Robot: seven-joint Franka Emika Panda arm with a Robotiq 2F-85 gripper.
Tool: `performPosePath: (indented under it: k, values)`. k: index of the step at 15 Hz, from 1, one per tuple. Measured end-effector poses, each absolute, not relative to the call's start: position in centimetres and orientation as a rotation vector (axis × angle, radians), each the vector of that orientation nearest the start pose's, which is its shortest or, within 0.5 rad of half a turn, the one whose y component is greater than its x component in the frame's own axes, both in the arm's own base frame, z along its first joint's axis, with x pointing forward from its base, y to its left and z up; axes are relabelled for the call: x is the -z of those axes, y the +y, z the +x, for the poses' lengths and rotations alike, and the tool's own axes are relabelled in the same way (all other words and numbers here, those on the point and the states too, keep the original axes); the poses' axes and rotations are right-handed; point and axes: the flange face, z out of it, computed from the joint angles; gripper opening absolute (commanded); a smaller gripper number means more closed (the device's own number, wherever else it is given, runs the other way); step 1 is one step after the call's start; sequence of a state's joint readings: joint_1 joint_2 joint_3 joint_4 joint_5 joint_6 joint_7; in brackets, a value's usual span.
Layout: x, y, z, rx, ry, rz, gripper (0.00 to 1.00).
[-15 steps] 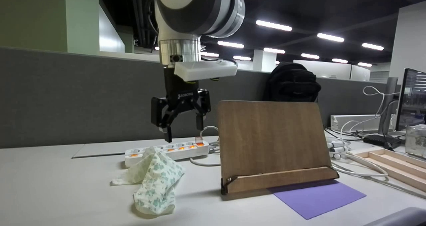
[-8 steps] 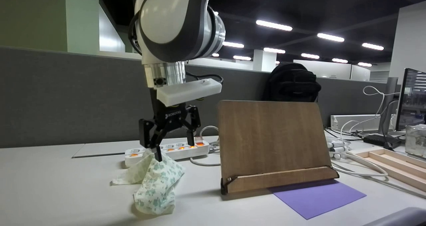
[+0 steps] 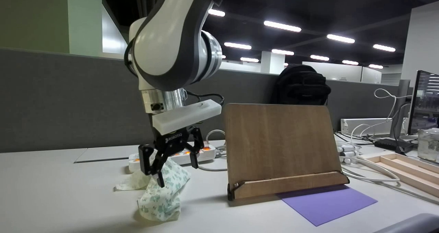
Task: Hang the piece of cloth on the wooden board
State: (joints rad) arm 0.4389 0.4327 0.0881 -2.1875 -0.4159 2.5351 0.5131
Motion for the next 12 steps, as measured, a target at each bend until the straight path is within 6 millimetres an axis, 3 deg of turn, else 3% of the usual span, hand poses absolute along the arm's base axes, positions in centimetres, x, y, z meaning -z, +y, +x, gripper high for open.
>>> performPosePath:
  k: [7,8,10,12]
  values:
    - [-16.5,29.3,47.6,0.053,-0.534,-3.309,0.19]
    - [-16.2,29.3,47.8,0.052,-0.527,-3.313,0.61]
    - [-15.5,29.3,48.2,0.042,-0.512,-3.316,0.57]
    - [-14.9,29.5,48.4,0.035,-0.503,-3.311,0.68]
